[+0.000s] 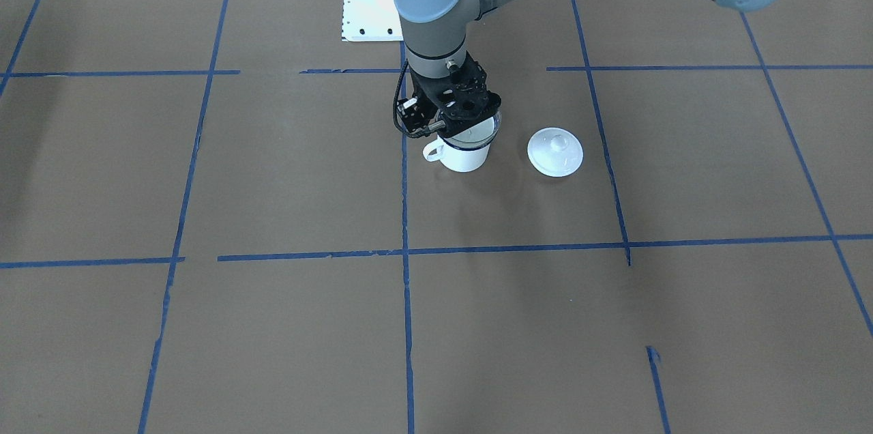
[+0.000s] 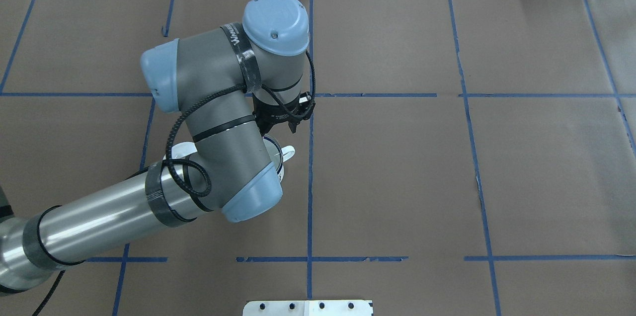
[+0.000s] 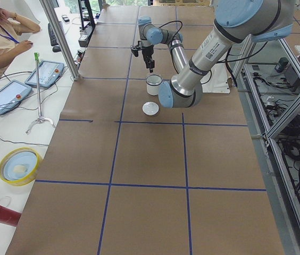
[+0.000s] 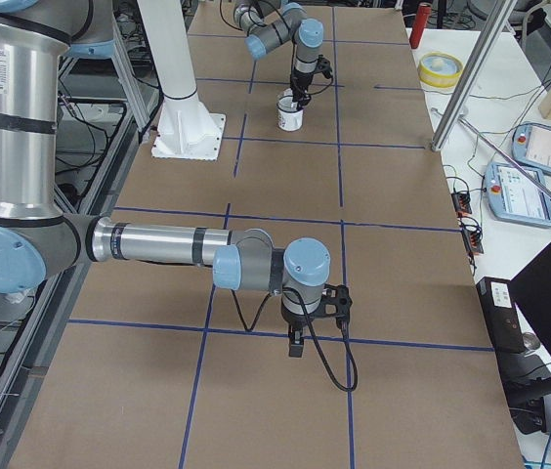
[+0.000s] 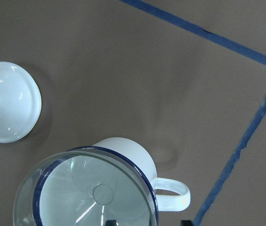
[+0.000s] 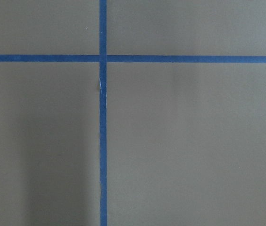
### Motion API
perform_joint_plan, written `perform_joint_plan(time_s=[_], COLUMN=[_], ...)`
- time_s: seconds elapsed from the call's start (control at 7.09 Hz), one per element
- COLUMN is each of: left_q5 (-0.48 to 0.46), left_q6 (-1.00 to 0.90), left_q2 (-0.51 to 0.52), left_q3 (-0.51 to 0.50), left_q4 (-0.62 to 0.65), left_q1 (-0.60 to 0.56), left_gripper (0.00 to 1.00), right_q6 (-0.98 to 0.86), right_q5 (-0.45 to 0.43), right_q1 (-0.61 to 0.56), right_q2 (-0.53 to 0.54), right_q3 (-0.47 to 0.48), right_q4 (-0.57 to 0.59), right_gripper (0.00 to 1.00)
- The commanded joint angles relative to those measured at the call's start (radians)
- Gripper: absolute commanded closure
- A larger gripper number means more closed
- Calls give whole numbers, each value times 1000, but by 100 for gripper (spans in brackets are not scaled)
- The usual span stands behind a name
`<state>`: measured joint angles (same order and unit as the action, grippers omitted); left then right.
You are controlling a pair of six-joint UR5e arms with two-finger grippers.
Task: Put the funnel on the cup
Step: 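Open the left gripper and withdraw it away from the mug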
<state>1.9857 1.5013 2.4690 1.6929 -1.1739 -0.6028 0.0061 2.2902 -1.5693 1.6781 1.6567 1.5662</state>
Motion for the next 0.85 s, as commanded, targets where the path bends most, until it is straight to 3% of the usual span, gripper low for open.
perform_joint_plan(time_s=[0.0, 0.28, 0.71], left_q5=[5, 16, 161], left_q6=[-195, -513, -1175], left_q2=[-156, -328, -539], left_q3=[271, 367, 296], left_q4=[4, 7, 0], left_q1=[-110, -288, -662], left_gripper=[0, 0, 0], right_q6=[0, 0, 0], right_q5=[0, 0, 0], right_q1=[0, 0, 0], right_q2=[0, 0, 0], right_q3=[0, 0, 0], right_q4=[0, 0, 0], right_gripper=[0, 0, 0])
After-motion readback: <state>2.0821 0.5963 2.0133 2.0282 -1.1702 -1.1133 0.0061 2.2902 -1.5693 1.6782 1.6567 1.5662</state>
